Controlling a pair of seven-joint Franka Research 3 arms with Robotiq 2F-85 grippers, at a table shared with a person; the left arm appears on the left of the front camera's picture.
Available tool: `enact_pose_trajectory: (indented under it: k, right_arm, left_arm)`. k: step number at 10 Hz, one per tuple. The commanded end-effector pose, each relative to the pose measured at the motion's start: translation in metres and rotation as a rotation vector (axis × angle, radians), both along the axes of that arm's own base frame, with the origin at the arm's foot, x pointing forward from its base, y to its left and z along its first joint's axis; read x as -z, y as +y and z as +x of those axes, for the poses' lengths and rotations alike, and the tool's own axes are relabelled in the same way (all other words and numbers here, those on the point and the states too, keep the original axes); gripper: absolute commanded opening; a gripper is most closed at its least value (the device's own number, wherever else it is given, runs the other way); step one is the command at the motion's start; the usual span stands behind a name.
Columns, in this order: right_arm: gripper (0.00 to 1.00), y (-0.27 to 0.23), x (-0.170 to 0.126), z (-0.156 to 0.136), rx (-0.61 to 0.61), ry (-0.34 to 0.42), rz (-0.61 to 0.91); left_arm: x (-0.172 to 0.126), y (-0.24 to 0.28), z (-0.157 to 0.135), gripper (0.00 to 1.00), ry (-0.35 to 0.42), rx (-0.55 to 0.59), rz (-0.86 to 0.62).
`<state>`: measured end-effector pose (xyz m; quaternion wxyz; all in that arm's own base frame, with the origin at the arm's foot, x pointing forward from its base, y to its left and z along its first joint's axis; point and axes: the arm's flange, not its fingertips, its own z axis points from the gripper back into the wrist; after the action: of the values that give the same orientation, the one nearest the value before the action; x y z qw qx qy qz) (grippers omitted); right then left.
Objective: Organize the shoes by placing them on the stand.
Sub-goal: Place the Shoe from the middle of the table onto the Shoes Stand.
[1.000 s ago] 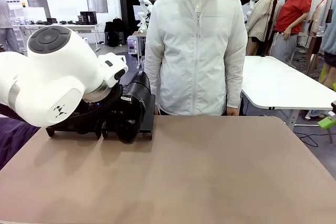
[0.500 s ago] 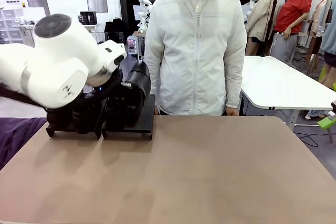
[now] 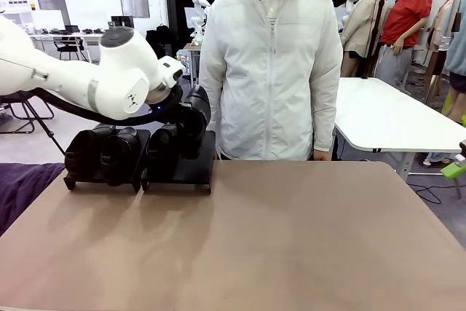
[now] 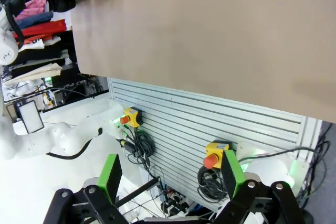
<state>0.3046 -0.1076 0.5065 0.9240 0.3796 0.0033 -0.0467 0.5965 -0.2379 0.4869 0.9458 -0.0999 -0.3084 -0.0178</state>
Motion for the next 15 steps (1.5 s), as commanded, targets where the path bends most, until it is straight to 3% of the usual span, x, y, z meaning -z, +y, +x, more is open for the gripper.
enact_pose_trajectory:
  k: [1,6,10,12,15]
  right_arm:
    - [1.0,-0.005,-0.002,0.0,-0.025,-0.012,-0.01]
    - [1.0,-0.005,-0.002,0.0,-0.025,-0.012,-0.01]
    - [1.0,-0.005,-0.002,0.0,-0.025,-0.012,-0.01]
    - [1.0,-0.005,-0.002,0.0,-0.025,-0.012,-0.01]
    - [1.0,-0.005,-0.002,0.0,-0.025,-0.012,-0.01]
  left_arm:
    - [-0.006,-0.009,0.018,0.0,0.038,0.02,0.004]
    - [0.027,-0.012,0.038,0.0,0.103,-0.018,0.024]
    - [0.03,-0.01,0.043,0.0,0.134,-0.041,0.029]
    - [0.027,-0.011,0.043,1.0,0.127,-0.038,0.041]
    - [0.022,-0.014,0.038,1.0,0.105,-0.04,0.05]
